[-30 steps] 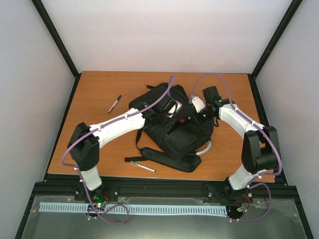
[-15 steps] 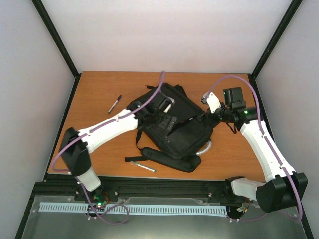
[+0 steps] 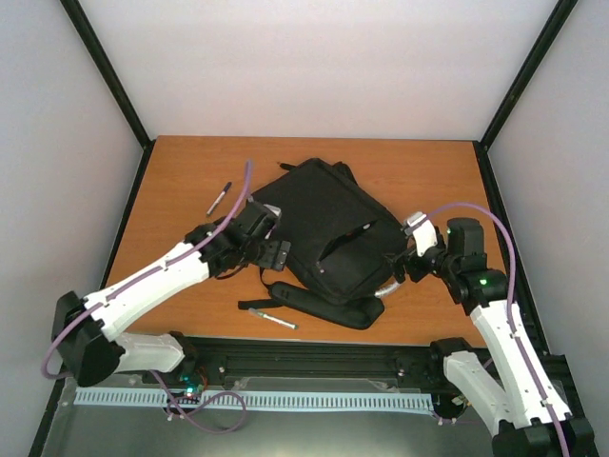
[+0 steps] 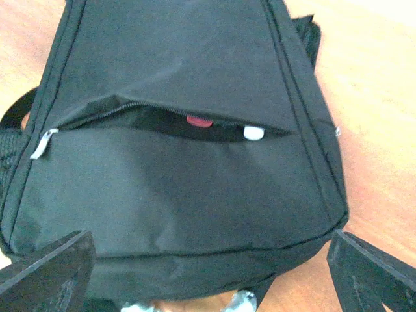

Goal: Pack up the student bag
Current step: Place the stationery in the student bag, then pick up the stationery from the center of the board.

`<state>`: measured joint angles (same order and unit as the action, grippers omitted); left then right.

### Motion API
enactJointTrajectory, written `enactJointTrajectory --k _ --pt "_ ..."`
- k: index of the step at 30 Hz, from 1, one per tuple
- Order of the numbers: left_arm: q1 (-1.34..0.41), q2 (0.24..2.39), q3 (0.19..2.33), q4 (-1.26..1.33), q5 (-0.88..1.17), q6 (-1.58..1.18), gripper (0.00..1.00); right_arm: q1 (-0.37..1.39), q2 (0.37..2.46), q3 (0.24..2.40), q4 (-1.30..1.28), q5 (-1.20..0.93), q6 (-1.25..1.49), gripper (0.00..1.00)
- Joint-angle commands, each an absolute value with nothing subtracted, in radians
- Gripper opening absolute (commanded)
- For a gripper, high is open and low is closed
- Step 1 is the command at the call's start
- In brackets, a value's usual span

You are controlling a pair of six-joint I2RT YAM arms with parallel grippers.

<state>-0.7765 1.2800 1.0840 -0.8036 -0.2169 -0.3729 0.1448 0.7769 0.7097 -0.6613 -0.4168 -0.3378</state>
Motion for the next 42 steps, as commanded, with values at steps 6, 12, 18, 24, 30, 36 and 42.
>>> enactJointTrajectory --k 6,12,18,24,30,36,42 --pt "-0.696 1.197 1.020 -0.899 -0.273 -0.654 1.00 0.117 0.829 0.720 -0.557 -0.457 -0.349 1.00" --pt "-0.695 1.128 0.934 -0.880 -0.191 -0.859 0.89 0.117 0.872 0.724 -0.562 -0.437 -0.361 1.00" --pt "-0.695 1.032 0.814 -0.881 -0.008 -1.094 0.59 0.117 0.886 0.725 -0.568 -0.453 -0.378 0.92" --pt "-0.706 1.037 0.722 -0.893 0.093 -1.210 0.47 0.117 0.869 0.717 -0.567 -0.443 -0.391 0.91" --pt "-0.752 1.069 0.673 -0.817 0.118 -1.264 0.44 0.117 0.879 0.716 -0.567 -0.448 -0.394 0.90" --pt "-0.827 1.138 0.643 -0.724 0.143 -1.329 0.40 0.117 0.899 0.714 -0.571 -0.457 -0.398 0.89" --pt "-0.859 1.264 0.679 -0.690 0.134 -1.327 0.39 0.117 0.894 0.712 -0.568 -0.449 -0.400 0.89"
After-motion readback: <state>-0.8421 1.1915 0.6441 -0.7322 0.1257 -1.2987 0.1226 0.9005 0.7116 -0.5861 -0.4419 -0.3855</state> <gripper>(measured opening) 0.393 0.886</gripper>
